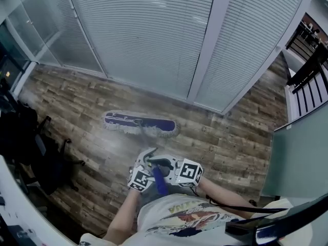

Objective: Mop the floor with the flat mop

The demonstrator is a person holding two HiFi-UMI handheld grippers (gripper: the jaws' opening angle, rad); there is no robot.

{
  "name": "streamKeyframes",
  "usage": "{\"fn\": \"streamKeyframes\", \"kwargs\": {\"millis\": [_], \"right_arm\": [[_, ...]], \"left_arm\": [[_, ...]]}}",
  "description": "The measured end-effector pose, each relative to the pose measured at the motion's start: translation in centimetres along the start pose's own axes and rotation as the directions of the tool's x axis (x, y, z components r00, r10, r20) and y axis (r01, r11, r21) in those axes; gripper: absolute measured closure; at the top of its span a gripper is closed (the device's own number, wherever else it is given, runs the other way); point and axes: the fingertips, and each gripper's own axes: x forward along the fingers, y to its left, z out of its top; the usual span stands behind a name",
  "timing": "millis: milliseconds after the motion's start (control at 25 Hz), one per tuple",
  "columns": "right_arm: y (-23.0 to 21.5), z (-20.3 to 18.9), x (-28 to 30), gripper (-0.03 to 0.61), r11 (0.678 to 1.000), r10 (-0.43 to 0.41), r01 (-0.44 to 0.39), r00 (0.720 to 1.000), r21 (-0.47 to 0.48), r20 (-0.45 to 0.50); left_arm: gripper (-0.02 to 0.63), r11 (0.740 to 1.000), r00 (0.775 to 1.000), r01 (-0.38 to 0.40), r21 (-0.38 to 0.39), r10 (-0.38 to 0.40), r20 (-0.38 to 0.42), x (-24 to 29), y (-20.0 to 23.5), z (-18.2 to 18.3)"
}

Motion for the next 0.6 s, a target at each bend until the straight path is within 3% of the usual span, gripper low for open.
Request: {"fn": "streamKeyframes", "kwargs": {"millis": [280, 600], "right_arm": [[-13.6, 3.9, 9.2, 0.316, 0.995, -0.098, 0.098, 0.995, -0.007, 0.015], [-26.7, 6.9, 15.3, 0.318, 0.983, -0.18, 0.18, 0.983, -0.016, 0.035]], "left_arm": [[0.46, 1.0, 0.999, 0.022, -0.006, -0.021, 0.048, 2.1, 16.5, -1.2], [0.462, 1.0, 0.997, -0.013, -0.003, 0.013, 0.073, 6.1, 30.5, -2.7]]}}
